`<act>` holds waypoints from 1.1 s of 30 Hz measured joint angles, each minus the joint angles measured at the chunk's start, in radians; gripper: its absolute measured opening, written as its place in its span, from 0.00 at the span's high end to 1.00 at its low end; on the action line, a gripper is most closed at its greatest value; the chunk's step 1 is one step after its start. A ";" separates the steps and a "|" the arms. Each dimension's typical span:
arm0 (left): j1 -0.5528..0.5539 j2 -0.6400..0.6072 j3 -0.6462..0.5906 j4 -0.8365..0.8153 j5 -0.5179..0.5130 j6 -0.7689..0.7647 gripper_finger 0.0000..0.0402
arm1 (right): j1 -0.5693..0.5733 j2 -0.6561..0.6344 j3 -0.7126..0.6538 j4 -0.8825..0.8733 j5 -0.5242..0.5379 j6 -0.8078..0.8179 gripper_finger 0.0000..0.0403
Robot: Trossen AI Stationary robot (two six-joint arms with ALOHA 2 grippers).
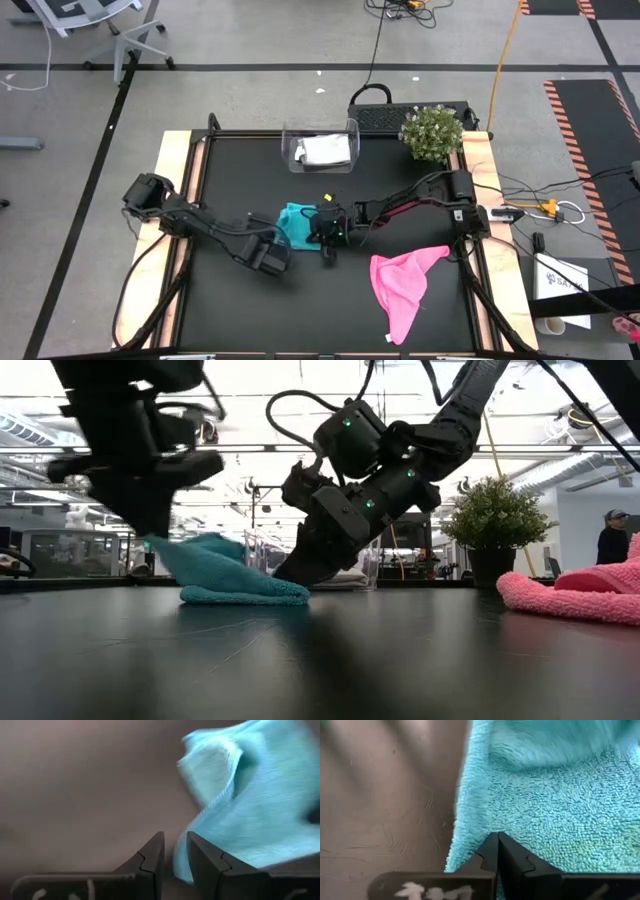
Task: Fold microfiber towels
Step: Fold the light blue microfiber cloth
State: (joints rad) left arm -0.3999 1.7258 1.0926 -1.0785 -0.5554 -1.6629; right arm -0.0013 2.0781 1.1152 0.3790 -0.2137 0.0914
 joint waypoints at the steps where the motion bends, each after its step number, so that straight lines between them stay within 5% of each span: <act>1: -0.003 0.000 0.000 -0.037 0.023 -0.037 0.79 | 0.000 0.000 0.000 0.000 0.000 0.001 1.00; 10: -0.035 -0.001 0.000 -0.126 0.062 -0.168 0.79 | 0.000 0.000 0.000 -0.007 0.000 0.001 1.00; 17: -0.014 -0.003 0.000 -0.095 -0.043 -0.161 0.79 | -0.001 -0.014 -0.001 -0.027 -0.001 0.006 1.00; 22: 0.017 -0.010 0.000 -0.127 -0.026 -0.055 0.79 | -0.004 -0.108 -0.002 -0.115 -0.001 -0.025 1.00; 28: 0.057 -0.018 0.000 -0.123 -0.078 0.322 0.79 | -0.004 -0.216 -0.002 -0.262 0.004 -0.137 0.97; 33: 0.118 -0.019 0.000 -0.121 -0.084 0.308 0.79 | -0.015 -0.210 -0.001 -0.236 0.003 -0.102 0.94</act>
State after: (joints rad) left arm -0.2824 1.7069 1.0924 -1.1999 -0.6389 -1.3545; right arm -0.0167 1.8676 1.1145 0.1427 -0.2108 -0.0107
